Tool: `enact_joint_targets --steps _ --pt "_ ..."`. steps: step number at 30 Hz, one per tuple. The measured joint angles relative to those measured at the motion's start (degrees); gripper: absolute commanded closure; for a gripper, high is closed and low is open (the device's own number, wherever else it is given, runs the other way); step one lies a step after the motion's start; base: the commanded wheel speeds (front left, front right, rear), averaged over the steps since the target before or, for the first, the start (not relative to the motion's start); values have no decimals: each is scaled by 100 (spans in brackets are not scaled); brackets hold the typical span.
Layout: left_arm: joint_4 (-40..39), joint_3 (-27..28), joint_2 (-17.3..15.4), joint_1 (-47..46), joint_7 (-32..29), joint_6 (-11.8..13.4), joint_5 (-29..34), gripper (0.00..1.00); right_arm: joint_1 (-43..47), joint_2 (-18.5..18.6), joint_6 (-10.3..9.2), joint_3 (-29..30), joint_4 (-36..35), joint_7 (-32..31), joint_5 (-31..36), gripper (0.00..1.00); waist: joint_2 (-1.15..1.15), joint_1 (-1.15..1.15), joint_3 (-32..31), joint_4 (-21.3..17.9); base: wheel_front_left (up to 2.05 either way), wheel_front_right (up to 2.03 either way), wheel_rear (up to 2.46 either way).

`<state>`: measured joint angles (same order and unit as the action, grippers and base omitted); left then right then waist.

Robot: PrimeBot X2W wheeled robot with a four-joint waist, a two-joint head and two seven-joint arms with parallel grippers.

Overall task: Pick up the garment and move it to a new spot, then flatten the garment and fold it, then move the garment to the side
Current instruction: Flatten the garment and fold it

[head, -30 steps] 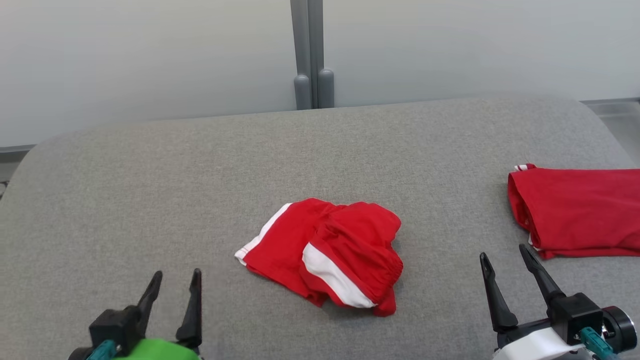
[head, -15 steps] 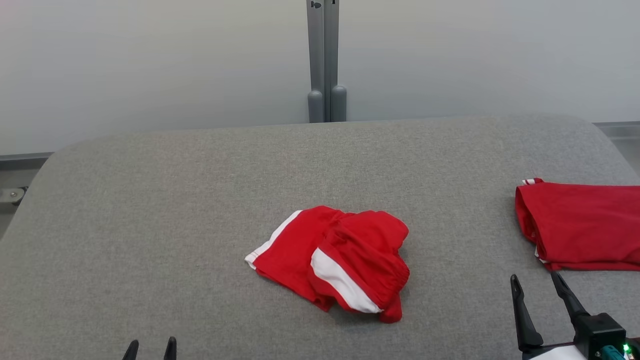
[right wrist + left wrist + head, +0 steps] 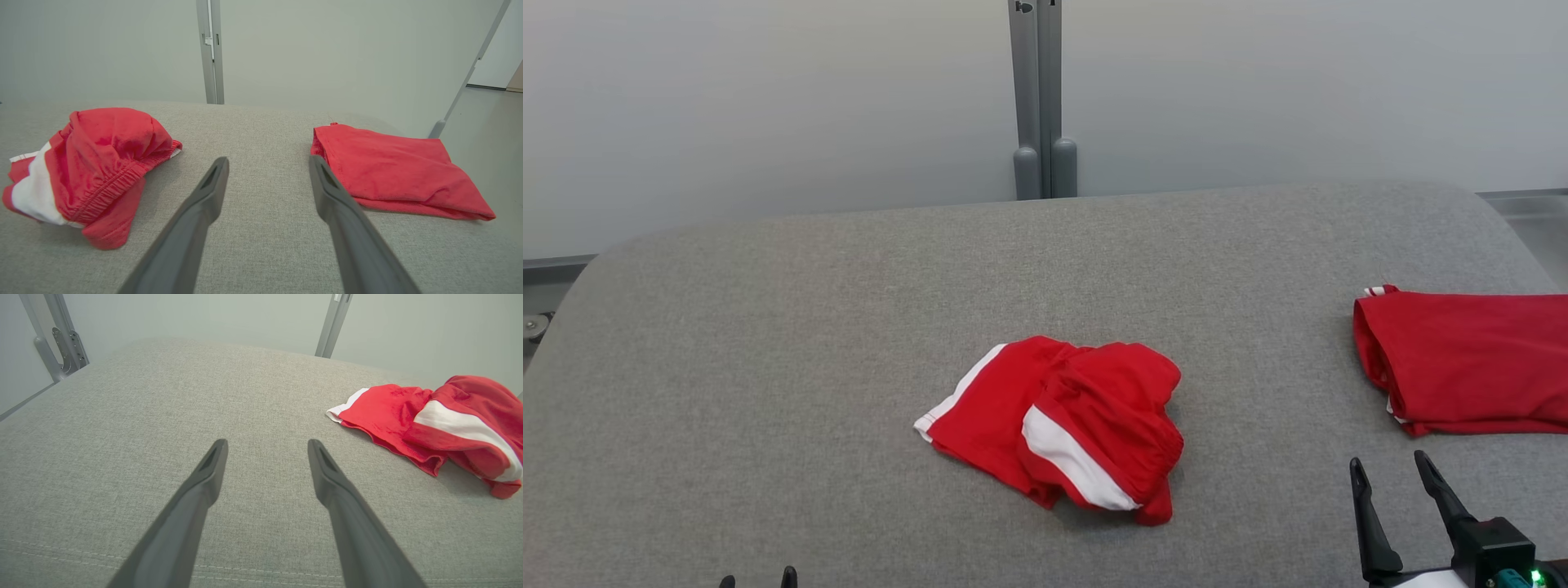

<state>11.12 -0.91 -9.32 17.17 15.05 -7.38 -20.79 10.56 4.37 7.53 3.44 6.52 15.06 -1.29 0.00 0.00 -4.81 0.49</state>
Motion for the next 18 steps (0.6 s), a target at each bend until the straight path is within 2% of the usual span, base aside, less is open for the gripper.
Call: enact_joint_targets --steps 12,18 --pt "-19 -219 -52 -140 0 -2 -127 0 -54 -3 0 -93 -13 0 -1 0 0 0 92 -93 0 0 0" --pt "387 -758 -203 -944 0 -3 -385 0 -286 52 0 -274 -55 0 -10 0 0 0 235 -244 0 0 0"
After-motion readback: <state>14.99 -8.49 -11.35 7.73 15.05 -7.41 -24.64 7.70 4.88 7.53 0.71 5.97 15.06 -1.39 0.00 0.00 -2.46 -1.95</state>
